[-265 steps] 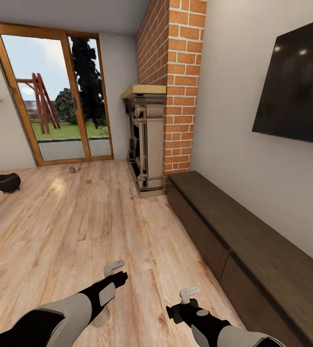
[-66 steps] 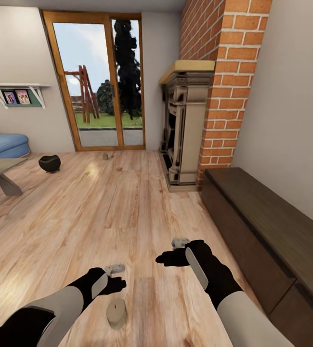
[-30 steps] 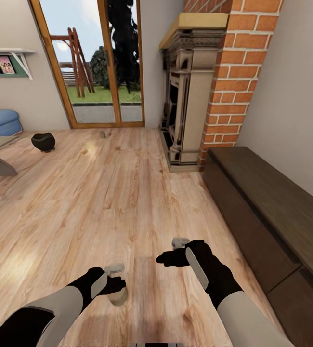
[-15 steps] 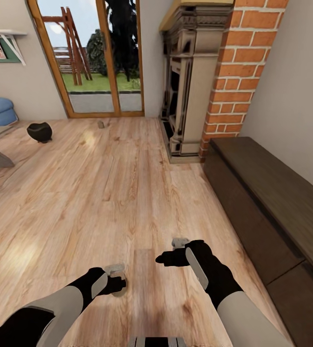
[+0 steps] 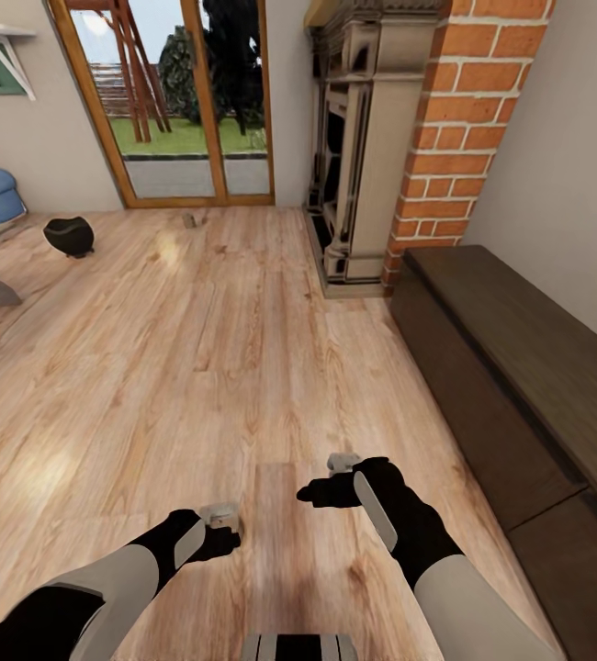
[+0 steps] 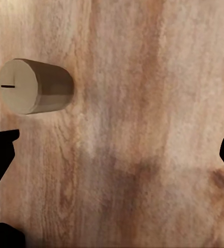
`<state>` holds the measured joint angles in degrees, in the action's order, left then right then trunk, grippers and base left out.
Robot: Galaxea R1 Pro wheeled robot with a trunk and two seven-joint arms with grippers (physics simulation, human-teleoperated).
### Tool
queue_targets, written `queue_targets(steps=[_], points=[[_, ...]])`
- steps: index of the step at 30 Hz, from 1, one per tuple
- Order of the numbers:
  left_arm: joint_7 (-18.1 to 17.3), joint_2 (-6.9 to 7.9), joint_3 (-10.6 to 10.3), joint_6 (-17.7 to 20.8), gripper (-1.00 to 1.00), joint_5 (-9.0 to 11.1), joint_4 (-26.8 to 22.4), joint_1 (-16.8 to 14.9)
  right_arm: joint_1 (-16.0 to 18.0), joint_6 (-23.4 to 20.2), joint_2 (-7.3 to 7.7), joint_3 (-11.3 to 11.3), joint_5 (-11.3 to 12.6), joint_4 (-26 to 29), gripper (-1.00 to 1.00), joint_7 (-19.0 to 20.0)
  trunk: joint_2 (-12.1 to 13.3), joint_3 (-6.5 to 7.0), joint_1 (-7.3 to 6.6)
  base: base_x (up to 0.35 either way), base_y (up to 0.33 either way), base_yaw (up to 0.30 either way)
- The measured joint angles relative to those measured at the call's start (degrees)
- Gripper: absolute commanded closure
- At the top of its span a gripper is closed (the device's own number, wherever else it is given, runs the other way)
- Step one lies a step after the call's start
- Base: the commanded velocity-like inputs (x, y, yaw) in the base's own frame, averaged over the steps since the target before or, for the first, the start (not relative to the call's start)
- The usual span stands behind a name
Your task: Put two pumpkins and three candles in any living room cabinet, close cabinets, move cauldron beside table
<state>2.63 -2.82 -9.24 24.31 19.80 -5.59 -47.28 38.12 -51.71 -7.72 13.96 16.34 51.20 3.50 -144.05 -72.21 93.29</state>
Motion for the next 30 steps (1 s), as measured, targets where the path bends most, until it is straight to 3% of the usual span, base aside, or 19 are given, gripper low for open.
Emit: queue_targets(steps=[6, 22, 30], points=[[0.0, 0.0, 0.0, 0.0, -1.0, 0.0, 0.0, 0.0, 0.0, 0.01, -0.01, 0.02, 0.02, 0.0, -1.0, 0.0, -0.08, -1.33, 0.15, 0.0, 0.0, 0.0], [0.0, 0.0, 0.0, 0.0, -1.0, 0.0, 0.0, 0.0, 0.0, 0.0, 0.0, 0.02, 0.04, 0.0, -1.0, 0.0, -0.08, -1.34, 0.15, 0.004, 0.0, 0.0], [0.0, 0.0, 0.0, 0.0, -1.0, 0.0, 0.0, 0.0, 0.0, -0.01, -0.01, 0.02, 0.05, 0.0, -1.0, 0.0, -0.09, -1.34, 0.13, 0.124, 0.0, 0.0]])
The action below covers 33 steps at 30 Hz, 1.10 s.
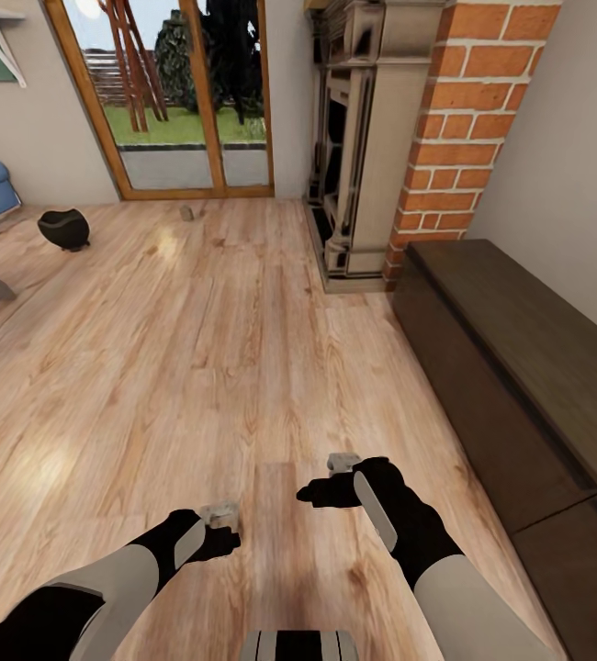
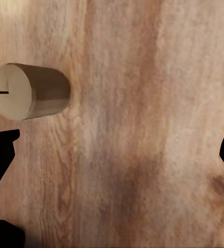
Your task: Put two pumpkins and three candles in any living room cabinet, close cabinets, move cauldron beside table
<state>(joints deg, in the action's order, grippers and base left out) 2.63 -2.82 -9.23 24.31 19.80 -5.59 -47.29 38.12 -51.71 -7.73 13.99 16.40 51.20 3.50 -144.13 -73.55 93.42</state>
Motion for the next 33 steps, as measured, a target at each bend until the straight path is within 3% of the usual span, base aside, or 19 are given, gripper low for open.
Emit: queue_targets(steps=[8, 33], points=[[0.0, -0.05, -0.08, -0.08, -1.0, 0.0, 0.0, 0.0, 0.0, 0.03, -0.01, 0.0, 0.0, 0.0, -1.0, 0.0, 0.0, 0.0, 0.01, 0.18, 0.0, 0.0], [-0.04, -0.09, -0.08, -0.09, -1.0, 0.0, 0.0, 0.0, 0.0, 0.0, 0.01, 0.0, 0.0, 0.0, -1.0, 0.0, 0.0, 0.0, 0.02, 0.006, 0.0, 0.0]])
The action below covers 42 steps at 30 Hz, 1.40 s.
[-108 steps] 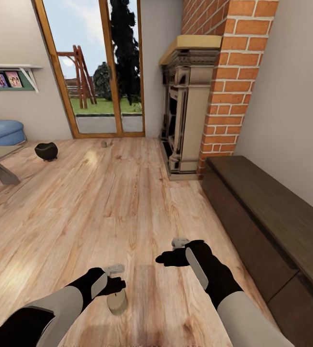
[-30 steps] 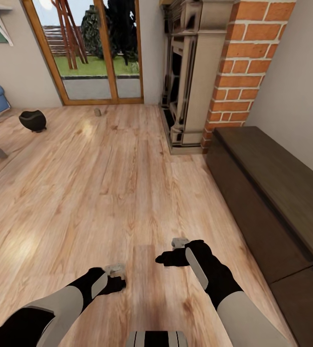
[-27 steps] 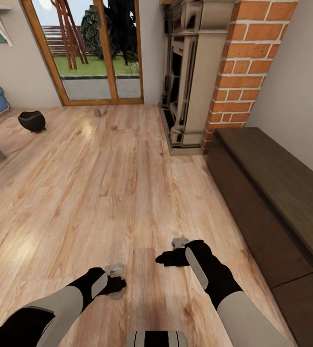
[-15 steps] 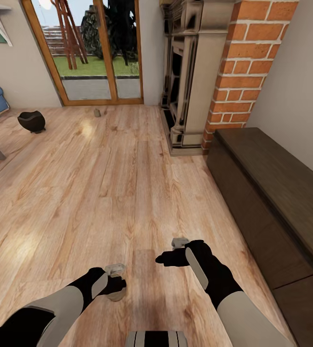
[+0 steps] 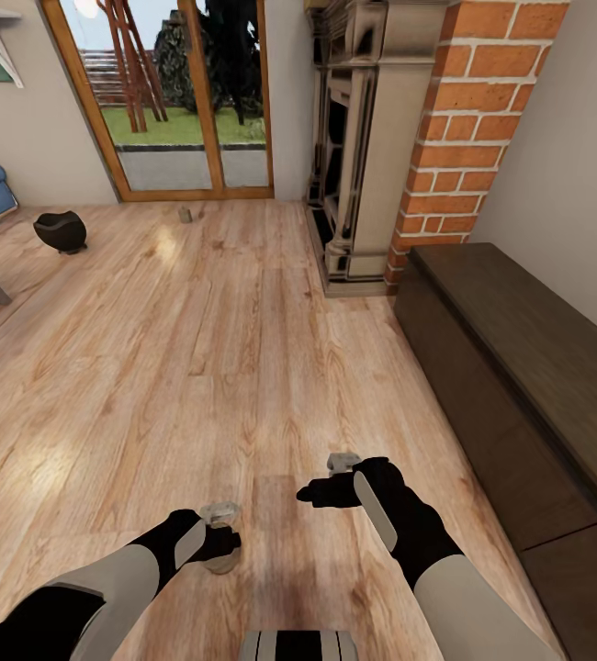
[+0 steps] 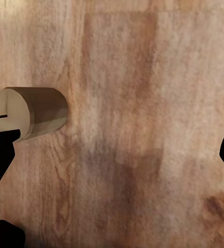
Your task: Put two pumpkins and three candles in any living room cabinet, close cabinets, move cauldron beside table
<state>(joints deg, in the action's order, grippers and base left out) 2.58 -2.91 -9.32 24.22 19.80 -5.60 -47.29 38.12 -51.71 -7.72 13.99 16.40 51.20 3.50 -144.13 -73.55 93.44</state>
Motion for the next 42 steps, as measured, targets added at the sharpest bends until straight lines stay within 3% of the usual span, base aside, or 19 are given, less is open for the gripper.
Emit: queue_targets(steps=[3, 16, 23, 37, 42], points=[[0.02, 0.0, 0.02, 0.0, -1.0, 0.0, 0.0, 0.0, 0.0, 0.0, -0.01, 0.0, 0.0, 0.0, -1.0, 0.0, 0.0, 0.0, 0.0, 0.0, 0.0, 0.0], [0.02, 0.17, 0.32, -0.69, -1.0, 0.0, -0.07, 0.0, 0.0, 0.0, -0.01, 0.0, -0.02, 0.0, -1.0, 0.0, -0.17, -2.88, 0.34, 0.0, 0.0, 0.013], [0.02, 0.18, 0.37, -2.7, -1.0, 0.09, -0.01, 0.0, 0.0, 0.08, 0.0, 0.0, -0.01, -0.01, -1.0, 0.0, -0.17, -3.02, 0.34, 0.0, 0.0, 0.159], [0.02, 0.18, 0.37, -2.82, -1.0, 0.09, 0.0, 0.0, 0.0, 0.08, 0.01, 0.0, 0.01, 0.0, -1.0, 0.05, -0.18, -3.04, 0.33, 0.0, 0.0, 0.01], [0.01, 0.18, 0.36, -2.82, -1.0, 0.09, 0.01, 0.0, 0.0, 0.08, 0.01, 0.0, 0.0, 0.0, -1.0, 0.06, -0.24, -4.14, 0.47, 0.0, 0.0, 0.0]])
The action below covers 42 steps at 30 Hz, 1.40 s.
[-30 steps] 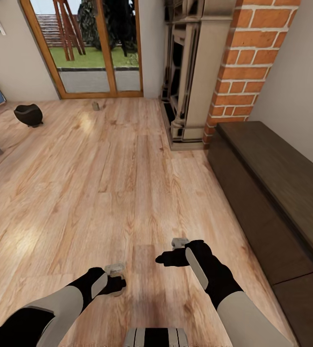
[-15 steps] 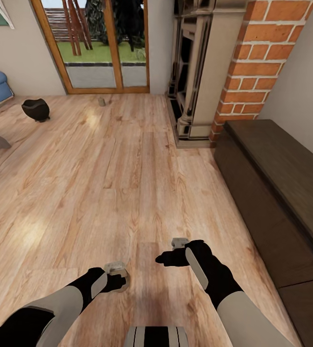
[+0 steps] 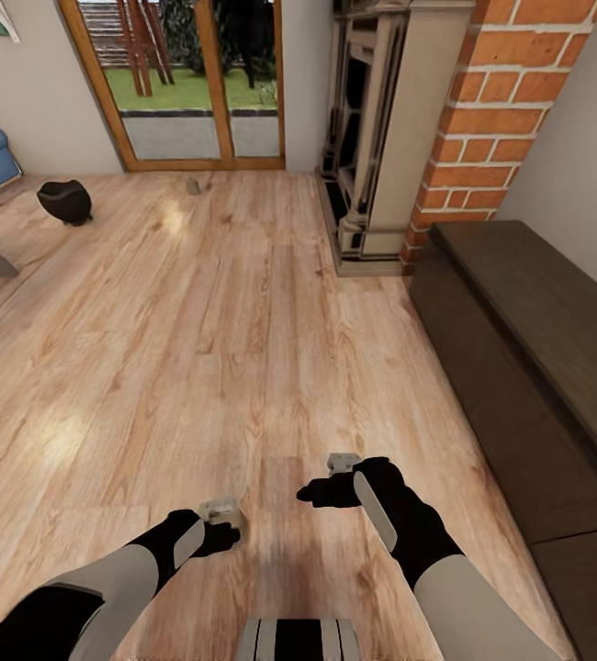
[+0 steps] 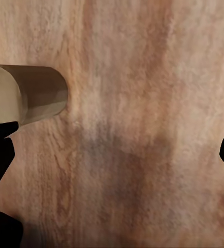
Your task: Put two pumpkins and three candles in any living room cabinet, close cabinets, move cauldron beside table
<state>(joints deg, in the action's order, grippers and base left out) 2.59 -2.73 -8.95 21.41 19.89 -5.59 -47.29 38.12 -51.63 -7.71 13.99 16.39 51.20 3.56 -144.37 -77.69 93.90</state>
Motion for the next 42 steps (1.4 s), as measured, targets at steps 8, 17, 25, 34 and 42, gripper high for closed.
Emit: queue_targets(steps=[8, 17, 25, 34, 42], points=[[0.03, -0.08, -0.08, 0.0, -1.0, -0.05, 0.0, 0.0, 0.0, 0.0, -0.01, 0.0, 0.02, 0.0, -1.0, 0.02, -0.1, -1.56, 0.18, 0.0, 0.0, -0.009], [0.03, -0.17, -0.09, 0.0, -1.0, -0.06, 0.0, 0.0, 0.0, 0.08, 0.02, 0.0, 0.11, 0.0, -1.0, 0.06, -0.1, -1.55, 0.18, 0.0, 0.0, -0.039], [0.03, -0.18, -0.09, 0.0, -1.0, -0.06, 0.0, 0.0, 0.0, 0.09, -0.02, 0.0, 0.11, 0.0, -1.0, 0.05, -0.1, -1.55, 0.18, 0.0, 0.0, -0.002], [0.03, -0.18, -0.09, -0.02, -1.0, -0.06, 0.0, 0.0, 0.0, 0.09, -0.01, 0.0, 0.11, 0.0, -1.0, 0.04, -0.1, -1.55, 0.18, 0.0, 0.0, 0.0], [0.03, -0.18, -0.09, -0.01, -1.0, -0.09, 0.01, -0.01, 0.0, 0.08, -0.02, 0.0, 0.04, 0.01, -1.0, 0.02, -0.1, -1.55, 0.18, 0.0, 0.0, -0.069]])
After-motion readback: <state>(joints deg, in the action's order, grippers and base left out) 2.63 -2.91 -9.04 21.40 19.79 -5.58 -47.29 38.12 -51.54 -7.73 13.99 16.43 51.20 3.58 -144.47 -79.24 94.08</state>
